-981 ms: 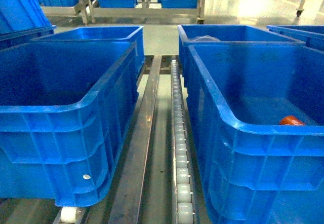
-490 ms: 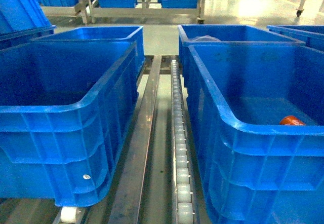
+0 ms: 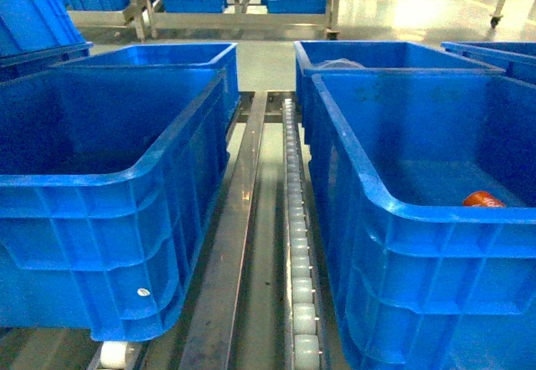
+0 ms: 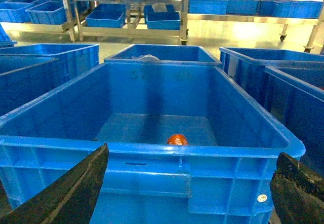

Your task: Sort blue parts and orange caps into right shelf containers

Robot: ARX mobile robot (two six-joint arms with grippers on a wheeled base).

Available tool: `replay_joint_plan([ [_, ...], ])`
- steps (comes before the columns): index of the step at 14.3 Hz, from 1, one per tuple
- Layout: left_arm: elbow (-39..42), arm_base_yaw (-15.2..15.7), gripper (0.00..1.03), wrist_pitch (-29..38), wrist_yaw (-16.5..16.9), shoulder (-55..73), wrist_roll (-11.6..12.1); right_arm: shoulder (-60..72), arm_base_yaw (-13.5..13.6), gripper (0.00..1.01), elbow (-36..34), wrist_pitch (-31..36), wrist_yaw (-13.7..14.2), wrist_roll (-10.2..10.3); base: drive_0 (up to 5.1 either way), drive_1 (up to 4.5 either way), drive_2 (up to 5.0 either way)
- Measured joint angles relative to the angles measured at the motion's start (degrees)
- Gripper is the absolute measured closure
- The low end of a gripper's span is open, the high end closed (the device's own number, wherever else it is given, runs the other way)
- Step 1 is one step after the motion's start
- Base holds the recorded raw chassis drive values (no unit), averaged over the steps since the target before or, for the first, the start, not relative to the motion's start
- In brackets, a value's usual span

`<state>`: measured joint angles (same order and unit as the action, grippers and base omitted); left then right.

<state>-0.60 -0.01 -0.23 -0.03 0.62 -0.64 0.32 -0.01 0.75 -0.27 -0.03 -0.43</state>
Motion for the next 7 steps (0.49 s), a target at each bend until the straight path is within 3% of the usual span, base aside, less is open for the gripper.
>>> replay_joint_plan([
  [7,0.0,0.0,0.05,0.0,0.0,0.0,0.0,0.0,0.0,0.03,0.0,0.0,0.0,0.0,0.0,0.0,0.0],
])
